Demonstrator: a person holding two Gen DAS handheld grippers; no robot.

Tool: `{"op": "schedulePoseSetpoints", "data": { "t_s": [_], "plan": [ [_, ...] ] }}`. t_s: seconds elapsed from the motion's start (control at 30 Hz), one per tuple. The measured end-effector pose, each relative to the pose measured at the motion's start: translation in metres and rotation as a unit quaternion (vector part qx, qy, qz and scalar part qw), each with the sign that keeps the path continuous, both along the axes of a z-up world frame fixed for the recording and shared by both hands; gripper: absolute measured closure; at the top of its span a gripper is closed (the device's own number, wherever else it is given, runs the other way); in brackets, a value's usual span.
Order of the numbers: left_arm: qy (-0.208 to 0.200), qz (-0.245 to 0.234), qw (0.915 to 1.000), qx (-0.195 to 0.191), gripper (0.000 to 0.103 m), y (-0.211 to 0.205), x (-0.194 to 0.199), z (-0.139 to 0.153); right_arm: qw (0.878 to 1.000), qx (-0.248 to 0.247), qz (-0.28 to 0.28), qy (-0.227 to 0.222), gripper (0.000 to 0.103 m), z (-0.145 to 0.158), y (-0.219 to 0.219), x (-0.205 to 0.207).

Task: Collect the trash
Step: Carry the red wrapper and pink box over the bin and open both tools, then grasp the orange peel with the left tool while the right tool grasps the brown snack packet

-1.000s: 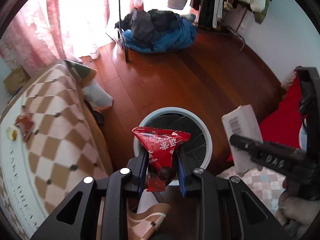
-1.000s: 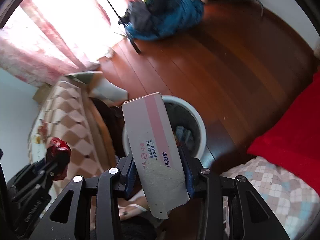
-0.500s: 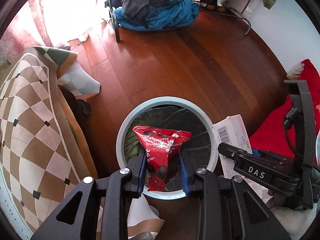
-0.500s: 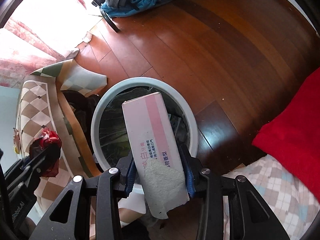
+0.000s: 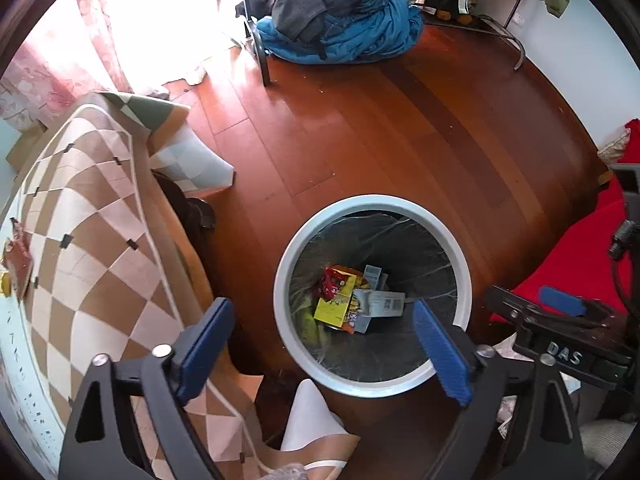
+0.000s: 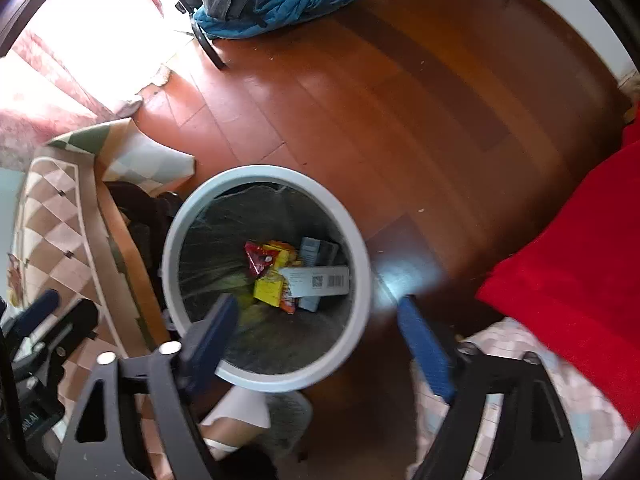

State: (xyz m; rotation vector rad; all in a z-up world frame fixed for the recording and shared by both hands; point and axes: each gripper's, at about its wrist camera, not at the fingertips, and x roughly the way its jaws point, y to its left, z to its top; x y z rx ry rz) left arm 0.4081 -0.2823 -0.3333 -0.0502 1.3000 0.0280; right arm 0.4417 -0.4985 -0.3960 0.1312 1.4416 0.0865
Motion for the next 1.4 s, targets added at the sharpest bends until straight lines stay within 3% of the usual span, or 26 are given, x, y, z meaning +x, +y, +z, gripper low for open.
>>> {"op": "schedulePoseSetpoints", "data": {
  "t_s": [0.13, 0.4, 0.97, 1.2, 1.4],
  "plan": [
    [-0.005, 0.005, 1.0, 0.004, 0.006, 0.003, -0.008, 0.008, 1.0, -0.018, 0.006, -0.012, 0.0, 0.017, 0.001, -0.011],
    [-0.026, 0.012, 0.9995, 0.01, 0.003, 0.014, -0.031, 0.042, 0.997, -0.045, 0.033, -0.046, 0.0, 0.066, 0.011, -0.037],
    [-0.114, 0.055, 0.9918, 0.017, 0.003, 0.064, -0.09, 0.151, 0.99, -0.006, 0.041, -0.135, 0.0, 0.199, 0.053, -0.098],
    [-0.156, 0.113, 0.9811, 0.017, 0.003, 0.133, -0.112, 0.195, 0.981, 0.028, 0.071, -0.177, 0.0, 0.258, 0.119, -0.108],
    [-0.155, 0.183, 0.9698, 0.044, 0.003, 0.221, -0.134, 0.193, 0.972, 0.053, 0.142, -0.18, 0.0, 0.273, 0.222, -0.105]
  ]
}}
